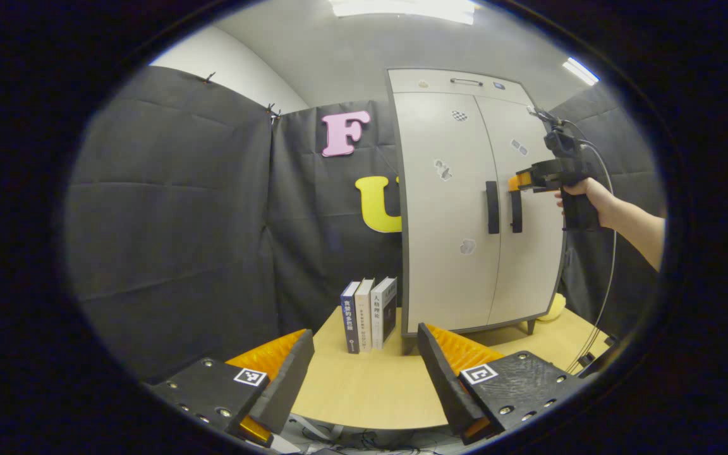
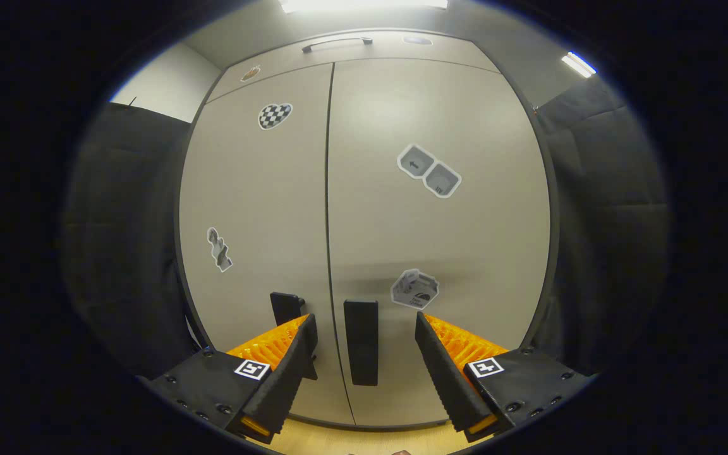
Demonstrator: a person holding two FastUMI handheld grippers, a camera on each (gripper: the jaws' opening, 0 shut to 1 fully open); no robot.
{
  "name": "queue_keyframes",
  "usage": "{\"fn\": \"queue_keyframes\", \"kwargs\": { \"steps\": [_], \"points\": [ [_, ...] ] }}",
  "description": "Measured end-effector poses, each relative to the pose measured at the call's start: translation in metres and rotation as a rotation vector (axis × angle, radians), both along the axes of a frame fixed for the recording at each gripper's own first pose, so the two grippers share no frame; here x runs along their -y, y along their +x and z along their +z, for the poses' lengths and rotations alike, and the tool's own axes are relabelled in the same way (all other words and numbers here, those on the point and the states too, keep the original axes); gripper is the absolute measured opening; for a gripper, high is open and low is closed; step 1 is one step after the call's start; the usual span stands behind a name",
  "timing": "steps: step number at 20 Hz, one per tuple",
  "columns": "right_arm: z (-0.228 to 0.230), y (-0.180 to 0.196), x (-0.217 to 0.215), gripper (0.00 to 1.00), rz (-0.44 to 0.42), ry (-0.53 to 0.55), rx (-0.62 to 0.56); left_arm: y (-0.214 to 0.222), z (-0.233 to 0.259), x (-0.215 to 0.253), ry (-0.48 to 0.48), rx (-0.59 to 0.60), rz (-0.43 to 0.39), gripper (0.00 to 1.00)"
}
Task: Open the right door of the double-door shoe cabinet with the right hand, and open the left door with the left hand.
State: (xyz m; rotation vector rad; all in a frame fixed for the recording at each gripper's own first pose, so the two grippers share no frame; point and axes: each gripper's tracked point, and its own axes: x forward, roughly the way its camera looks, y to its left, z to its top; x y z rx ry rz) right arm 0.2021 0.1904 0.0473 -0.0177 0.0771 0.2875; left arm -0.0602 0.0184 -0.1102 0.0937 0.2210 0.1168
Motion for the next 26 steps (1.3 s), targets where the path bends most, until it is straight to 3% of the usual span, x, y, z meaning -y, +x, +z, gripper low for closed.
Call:
{"fn": "queue_keyframes", "kwargs": {
  "steps": [5, 7, 10, 12, 14, 15, 18, 21, 22, 23, 24, 26],
  "points": [
    [-0.010, 0.021, 0.000, 0.98, -0.042, -0.046, -0.018, -0.003, -0.012, -0.009, 0.008, -0.035, 0.036, 0.95],
    [-0.016, 0.028, -0.002, 0.87, -0.047, -0.042, -0.042, -0.004, -0.011, -0.015, 0.031, -0.045, 0.047, 0.95],
    [-0.023, 0.036, -0.004, 0.86, -0.053, -0.047, -0.061, -0.004, -0.008, -0.019, 0.043, -0.031, 0.054, 0.95],
    [-0.026, 0.040, -0.005, 0.60, -0.062, -0.052, -0.066, -0.005, -0.009, -0.021, 0.035, -0.029, 0.064, 0.96],
    [-0.031, 0.043, -0.012, 0.51, -0.039, -0.048, -0.091, -0.008, -0.012, -0.024, 0.035, -0.036, 0.076, 0.96],
    [-0.029, 0.042, -0.011, 0.39, -0.050, -0.040, -0.091, -0.009, -0.011, -0.027, 0.039, -0.038, 0.086, 0.96],
    [-0.029, 0.042, -0.011, 0.31, -0.063, -0.025, -0.082, -0.014, -0.010, -0.030, 0.026, -0.029, 0.104, 0.95],
    [-0.029, 0.041, -0.011, 0.31, -0.019, 0.001, -0.046, -0.018, -0.010, -0.031, 0.024, -0.033, 0.112, 0.95],
    [-0.028, 0.041, -0.011, 0.24, -0.004, 0.010, -0.048, -0.022, -0.010, -0.032, 0.032, -0.035, 0.115, 0.96],
    [-0.028, 0.041, -0.011, 0.24, 0.004, 0.012, -0.044, -0.024, -0.009, -0.032, 0.036, -0.035, 0.112, 0.95],
    [-0.029, 0.043, -0.012, 0.13, 0.012, -0.002, -0.037, -0.026, -0.011, -0.030, 0.037, -0.037, 0.108, 0.96],
    [-0.030, 0.041, -0.011, 0.08, 0.028, -0.039, -0.035, -0.032, -0.013, -0.028, 0.034, -0.040, 0.110, 0.96]
  ]
}}
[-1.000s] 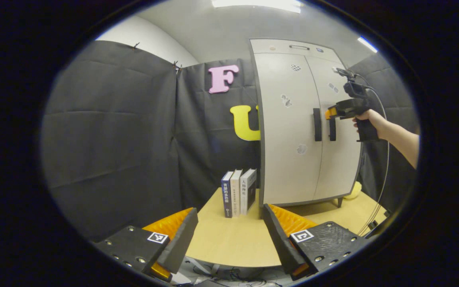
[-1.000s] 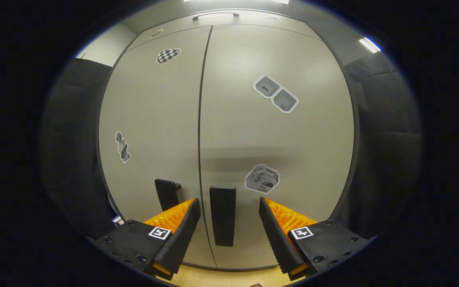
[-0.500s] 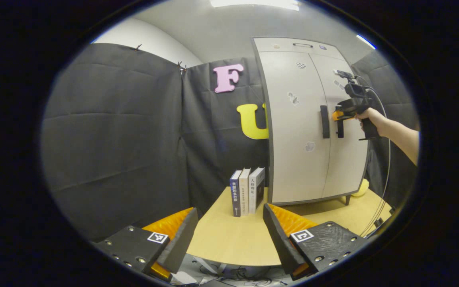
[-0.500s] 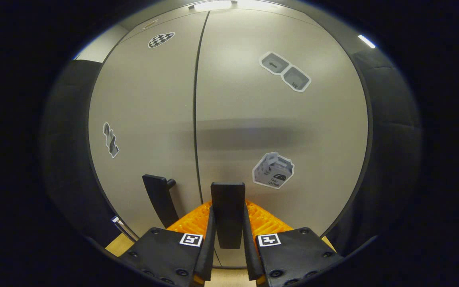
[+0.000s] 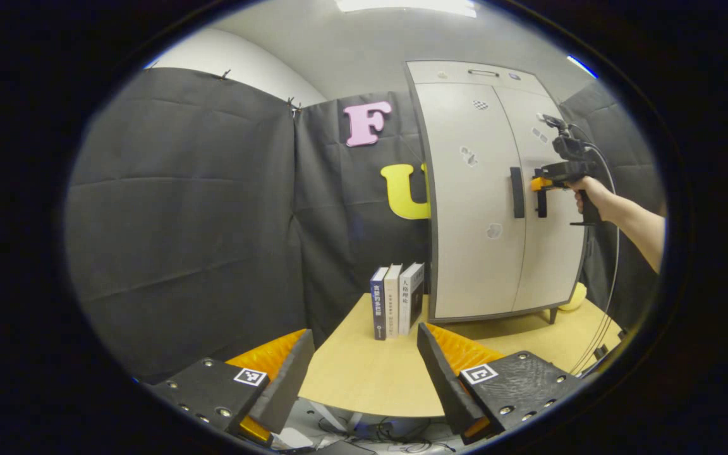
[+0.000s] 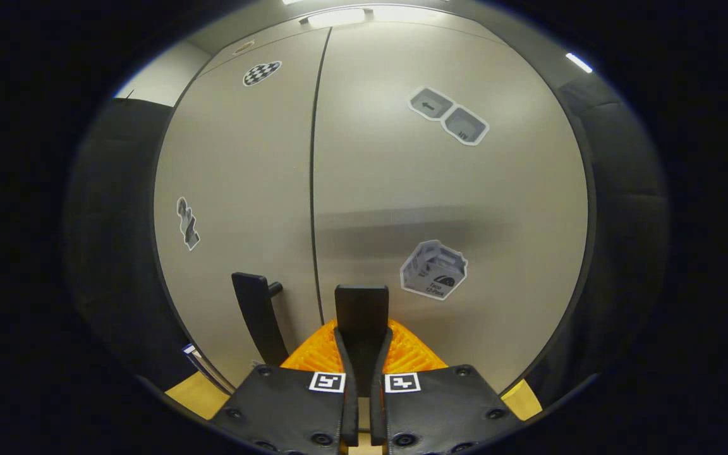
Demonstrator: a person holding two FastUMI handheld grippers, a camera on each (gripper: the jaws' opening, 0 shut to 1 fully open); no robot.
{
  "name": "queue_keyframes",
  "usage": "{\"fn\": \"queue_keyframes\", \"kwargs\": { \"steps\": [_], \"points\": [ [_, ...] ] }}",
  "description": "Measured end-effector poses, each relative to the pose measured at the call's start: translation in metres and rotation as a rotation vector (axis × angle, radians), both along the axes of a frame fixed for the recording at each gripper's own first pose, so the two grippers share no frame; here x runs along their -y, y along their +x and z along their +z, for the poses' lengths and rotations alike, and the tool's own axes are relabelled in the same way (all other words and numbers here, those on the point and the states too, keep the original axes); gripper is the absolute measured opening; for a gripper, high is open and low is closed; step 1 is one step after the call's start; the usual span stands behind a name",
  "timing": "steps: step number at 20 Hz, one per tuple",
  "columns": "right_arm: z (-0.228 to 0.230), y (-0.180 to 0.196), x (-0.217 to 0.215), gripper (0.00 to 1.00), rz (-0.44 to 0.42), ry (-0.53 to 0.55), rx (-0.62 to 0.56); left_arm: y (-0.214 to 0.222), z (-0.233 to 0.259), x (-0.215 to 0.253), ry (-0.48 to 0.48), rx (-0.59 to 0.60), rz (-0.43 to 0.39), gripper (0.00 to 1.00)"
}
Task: Open the right door of the double-door shoe cabinet with the right hand, and open the left door with the left hand.
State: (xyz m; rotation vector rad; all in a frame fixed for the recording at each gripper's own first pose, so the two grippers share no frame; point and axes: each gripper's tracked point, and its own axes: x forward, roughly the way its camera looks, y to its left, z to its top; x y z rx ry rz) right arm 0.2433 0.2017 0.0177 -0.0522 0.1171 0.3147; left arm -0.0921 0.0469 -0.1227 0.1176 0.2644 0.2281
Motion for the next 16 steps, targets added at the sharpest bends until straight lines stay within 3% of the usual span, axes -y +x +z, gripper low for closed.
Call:
{"fn": "queue_keyframes", "kwargs": {
  "steps": [2, 14, 16],
  "points": [
    [0.001, -0.005, 0.000, 0.04, 0.011, 0.007, -0.003, -0.003, 0.004, 0.003, -0.009, 0.015, 0.002, 0.95],
    [0.001, -0.040, 0.016, 0.05, 0.077, 0.028, 0.011, -0.010, 0.008, 0.016, 0.060, 0.015, -0.051, 0.95],
    [0.000, -0.047, 0.020, 0.05, 0.092, 0.044, 0.006, -0.012, 0.006, 0.018, 0.022, 0.017, -0.052, 0.96]
  ]
}}
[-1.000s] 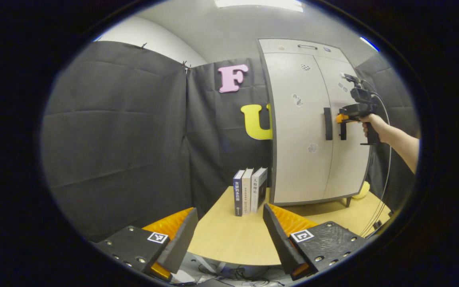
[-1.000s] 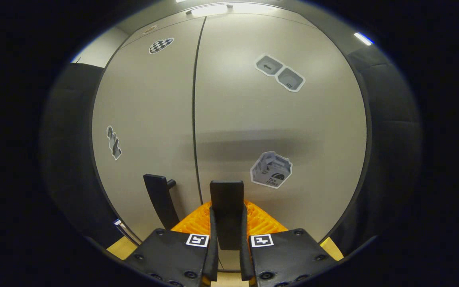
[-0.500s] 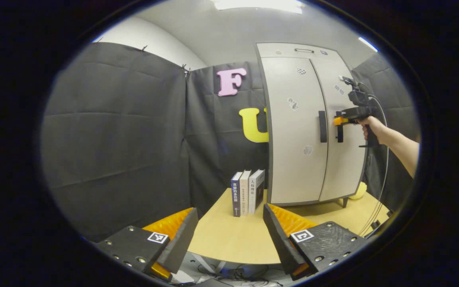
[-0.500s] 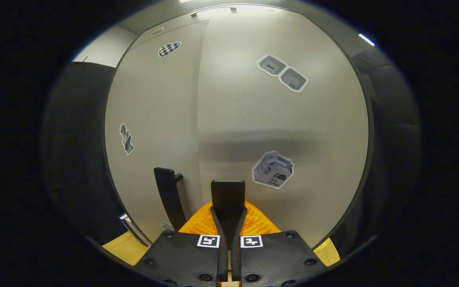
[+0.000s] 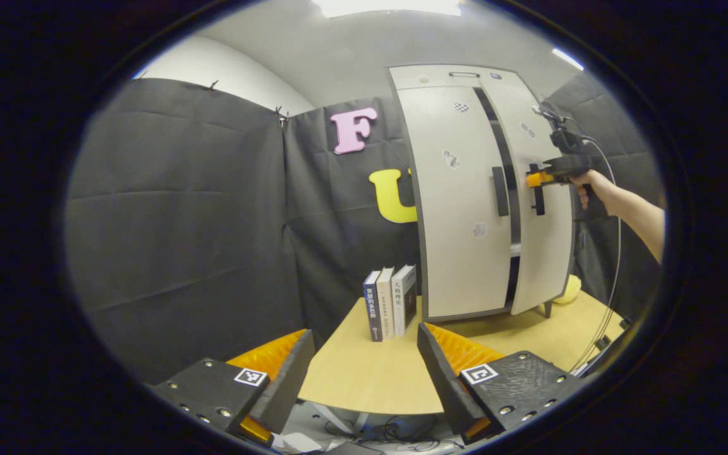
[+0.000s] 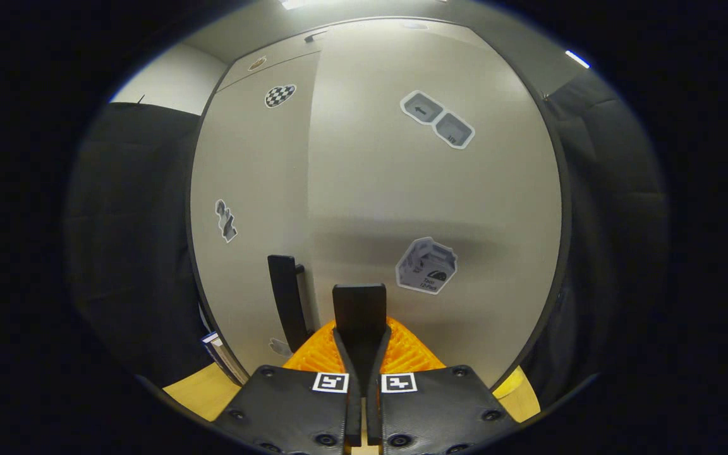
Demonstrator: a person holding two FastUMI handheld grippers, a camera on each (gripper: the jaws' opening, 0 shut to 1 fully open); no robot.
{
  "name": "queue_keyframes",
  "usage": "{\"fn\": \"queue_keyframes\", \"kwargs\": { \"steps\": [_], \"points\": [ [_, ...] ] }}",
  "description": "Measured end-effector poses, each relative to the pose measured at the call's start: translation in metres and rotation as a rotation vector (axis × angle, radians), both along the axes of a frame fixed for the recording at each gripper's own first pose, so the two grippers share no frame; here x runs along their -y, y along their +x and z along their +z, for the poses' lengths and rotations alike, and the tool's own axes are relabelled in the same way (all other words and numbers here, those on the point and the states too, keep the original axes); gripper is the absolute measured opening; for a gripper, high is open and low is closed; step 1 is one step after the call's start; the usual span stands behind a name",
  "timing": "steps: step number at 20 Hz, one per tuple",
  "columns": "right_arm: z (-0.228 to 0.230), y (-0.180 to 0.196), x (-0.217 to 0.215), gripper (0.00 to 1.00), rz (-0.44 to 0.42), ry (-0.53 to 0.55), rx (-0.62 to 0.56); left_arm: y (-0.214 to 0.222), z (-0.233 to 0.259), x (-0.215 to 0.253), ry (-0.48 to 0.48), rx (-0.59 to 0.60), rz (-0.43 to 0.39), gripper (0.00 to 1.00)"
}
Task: Open the right door of the double-door shoe cabinet with the right hand, and open the left door with the left hand.
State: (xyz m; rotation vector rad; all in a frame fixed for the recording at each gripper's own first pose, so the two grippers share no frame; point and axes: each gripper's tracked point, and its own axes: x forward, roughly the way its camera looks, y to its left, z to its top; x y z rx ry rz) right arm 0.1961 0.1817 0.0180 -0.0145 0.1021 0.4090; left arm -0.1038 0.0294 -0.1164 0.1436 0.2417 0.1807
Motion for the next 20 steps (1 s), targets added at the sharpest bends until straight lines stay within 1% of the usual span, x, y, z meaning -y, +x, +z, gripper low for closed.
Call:
{"fn": "queue_keyframes", "kwargs": {
  "steps": [2, 3, 4, 8, 12, 17, 20],
  "points": [
    [0.000, -0.005, 0.004, 0.05, 0.006, 0.001, 0.005, -0.004, -0.004, 0.000, -0.046, -0.004, 0.005, 0.96],
    [0.000, -0.007, 0.005, 0.04, 0.006, -0.002, 0.011, -0.005, -0.006, 0.000, -0.057, -0.008, 0.012, 0.96],
    [0.001, -0.009, 0.006, 0.05, 0.008, -0.006, 0.015, -0.005, -0.006, -0.001, -0.059, -0.011, 0.018, 0.96],
    [0.000, -0.019, 0.015, 0.05, 0.024, 0.009, 0.015, -0.010, 0.000, 0.004, -0.013, -0.011, 0.009, 0.95],
    [0.000, -0.026, 0.021, 0.05, 0.019, 0.007, 0.040, -0.013, 0.000, 0.011, 0.051, -0.031, 0.002, 0.95],
    [-0.001, -0.038, 0.032, 0.05, 0.025, 0.009, 0.043, -0.006, -0.001, 0.033, 0.014, -0.024, -0.042, 0.94],
    [-0.001, -0.045, 0.038, 0.05, 0.019, 0.012, 0.046, -0.002, -0.004, 0.041, 0.021, -0.028, -0.061, 0.96]
  ]
}}
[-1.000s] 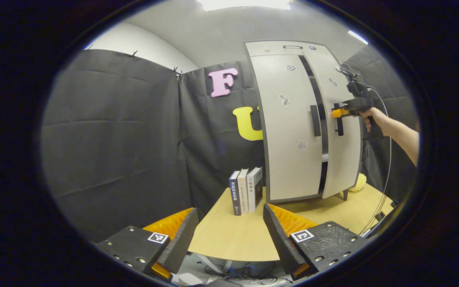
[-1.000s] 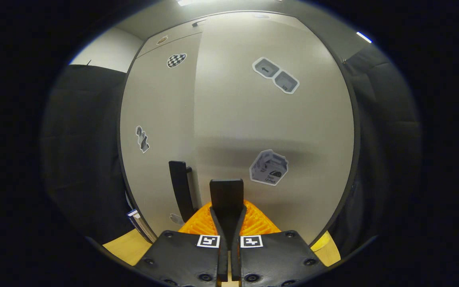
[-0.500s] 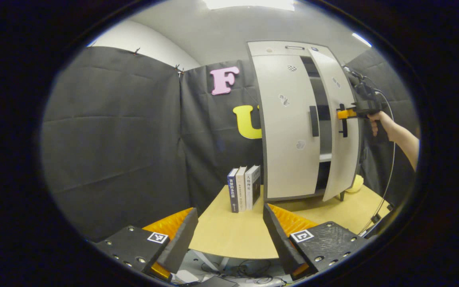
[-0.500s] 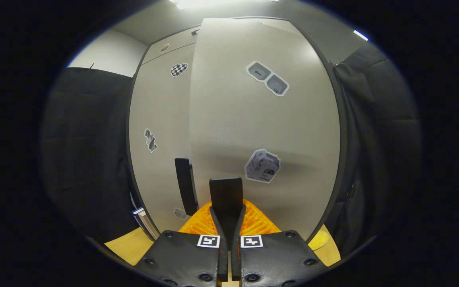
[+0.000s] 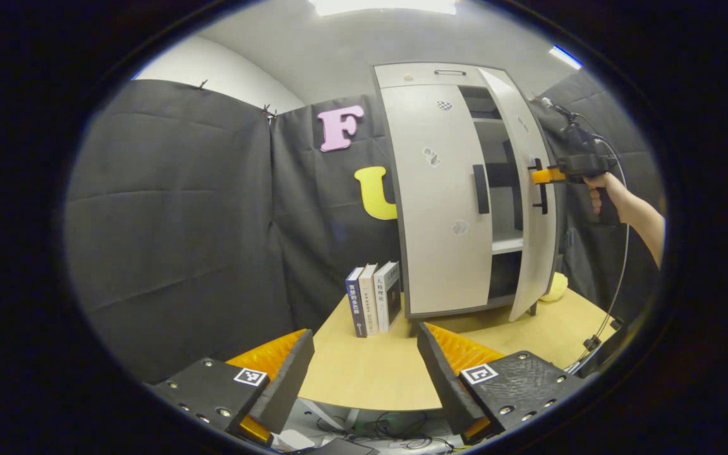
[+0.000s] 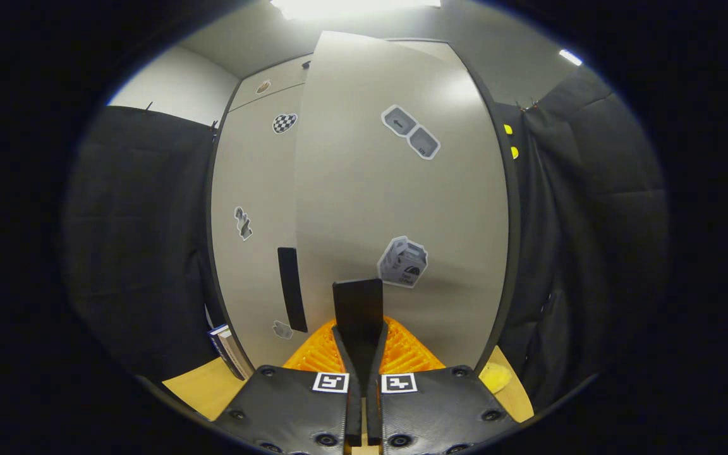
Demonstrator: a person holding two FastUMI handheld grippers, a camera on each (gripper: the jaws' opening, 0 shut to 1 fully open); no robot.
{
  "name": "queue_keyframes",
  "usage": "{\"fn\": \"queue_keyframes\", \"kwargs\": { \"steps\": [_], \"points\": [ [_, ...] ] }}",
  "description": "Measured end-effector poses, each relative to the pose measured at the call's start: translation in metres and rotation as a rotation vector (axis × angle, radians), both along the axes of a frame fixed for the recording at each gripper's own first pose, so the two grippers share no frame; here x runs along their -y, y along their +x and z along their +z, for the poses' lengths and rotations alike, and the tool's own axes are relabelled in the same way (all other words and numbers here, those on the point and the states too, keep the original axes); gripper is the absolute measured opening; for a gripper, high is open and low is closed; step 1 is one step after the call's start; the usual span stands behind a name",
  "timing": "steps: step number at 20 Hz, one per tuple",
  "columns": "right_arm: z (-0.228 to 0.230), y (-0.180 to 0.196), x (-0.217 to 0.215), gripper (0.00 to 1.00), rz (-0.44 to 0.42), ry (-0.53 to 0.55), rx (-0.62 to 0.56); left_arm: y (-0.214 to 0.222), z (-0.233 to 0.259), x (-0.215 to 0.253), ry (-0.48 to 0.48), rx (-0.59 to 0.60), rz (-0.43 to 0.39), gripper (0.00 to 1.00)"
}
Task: Open the right door of the double-door shoe cabinet with the right hand, and open the left door with the left hand.
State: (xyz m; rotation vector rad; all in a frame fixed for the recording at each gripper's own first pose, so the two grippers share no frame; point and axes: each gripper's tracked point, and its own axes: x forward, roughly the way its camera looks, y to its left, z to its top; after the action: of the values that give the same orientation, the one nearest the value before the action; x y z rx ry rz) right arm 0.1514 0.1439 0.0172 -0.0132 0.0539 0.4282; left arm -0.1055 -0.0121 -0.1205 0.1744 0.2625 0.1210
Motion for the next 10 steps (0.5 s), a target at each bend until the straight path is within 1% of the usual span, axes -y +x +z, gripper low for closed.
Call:
{"fn": "queue_keyframes", "kwargs": {
  "steps": [1, 6, 10],
  "points": [
    [-0.001, 0.000, 0.001, 0.04, 0.001, 0.000, -0.002, 0.000, 0.000, 0.004, 0.000, -0.001, -0.008, 0.96],
    [0.000, -0.004, 0.009, 0.05, -0.011, 0.014, -0.008, 0.009, 0.000, 0.019, -0.042, 0.010, -0.041, 0.95],
    [-0.001, -0.008, 0.018, 0.04, -0.027, 0.026, -0.015, 0.013, -0.003, 0.024, -0.041, 0.006, -0.067, 0.96]
  ]
}}
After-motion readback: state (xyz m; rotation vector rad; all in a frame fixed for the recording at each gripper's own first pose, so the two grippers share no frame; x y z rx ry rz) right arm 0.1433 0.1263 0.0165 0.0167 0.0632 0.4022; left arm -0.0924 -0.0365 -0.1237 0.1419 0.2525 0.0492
